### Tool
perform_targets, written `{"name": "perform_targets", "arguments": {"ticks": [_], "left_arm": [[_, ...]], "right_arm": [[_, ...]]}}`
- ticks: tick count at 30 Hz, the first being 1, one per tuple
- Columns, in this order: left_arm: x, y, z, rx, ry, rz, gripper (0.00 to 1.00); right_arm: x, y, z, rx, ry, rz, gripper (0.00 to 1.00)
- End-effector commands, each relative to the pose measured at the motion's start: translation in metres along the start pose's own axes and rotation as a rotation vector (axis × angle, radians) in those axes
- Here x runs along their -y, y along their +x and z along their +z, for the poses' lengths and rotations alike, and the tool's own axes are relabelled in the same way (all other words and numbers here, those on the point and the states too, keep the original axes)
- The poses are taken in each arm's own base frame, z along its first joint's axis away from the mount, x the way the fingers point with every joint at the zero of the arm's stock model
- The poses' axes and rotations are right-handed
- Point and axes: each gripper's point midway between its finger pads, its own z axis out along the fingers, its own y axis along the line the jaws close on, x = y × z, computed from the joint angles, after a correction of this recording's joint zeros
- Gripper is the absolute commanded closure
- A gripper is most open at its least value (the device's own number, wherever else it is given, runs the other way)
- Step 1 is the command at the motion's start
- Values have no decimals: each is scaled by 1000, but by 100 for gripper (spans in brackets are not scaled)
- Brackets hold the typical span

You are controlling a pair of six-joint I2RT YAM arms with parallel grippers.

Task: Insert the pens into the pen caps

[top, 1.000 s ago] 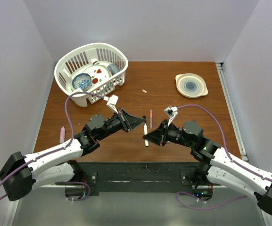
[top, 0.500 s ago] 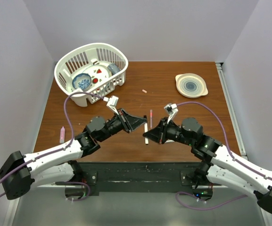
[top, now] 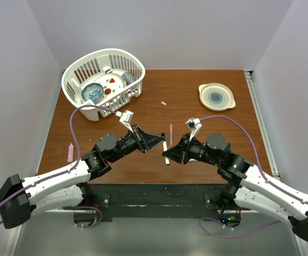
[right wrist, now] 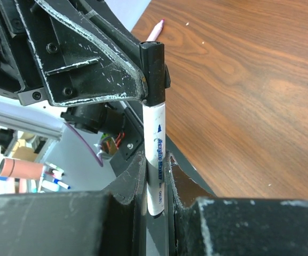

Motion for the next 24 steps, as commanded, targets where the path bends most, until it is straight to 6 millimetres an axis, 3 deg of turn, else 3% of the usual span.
{"name": "perform_targets", "arguments": {"ticks": [1,2,4,5,8,10,24], "left_arm": [[10,28,-7,-130,71,20,91],[12,29,-7,-135,80,18,79],[17,25,-7,-125,98,17,67],[19,23,-8,-119,101,18,55],[26,12,-9,-83,108,27,36],[32,6,-10,-66,112,39,30],[62,-42,-1,-2,93,179,26]], "right_arm": [[-20,-64,1,203,-6,-78,100],[-21,-64,2,196,-11,-84,100],[-28,-62,2,177,-48,-111,100],[-31,-61,0,173,-65,-126,100],[-36,-57,-5,159,-95,-142,100],[-38,-53,-7,150,-109,-145,100],[-62,-39,-22,79,-240,-165,100]]}}
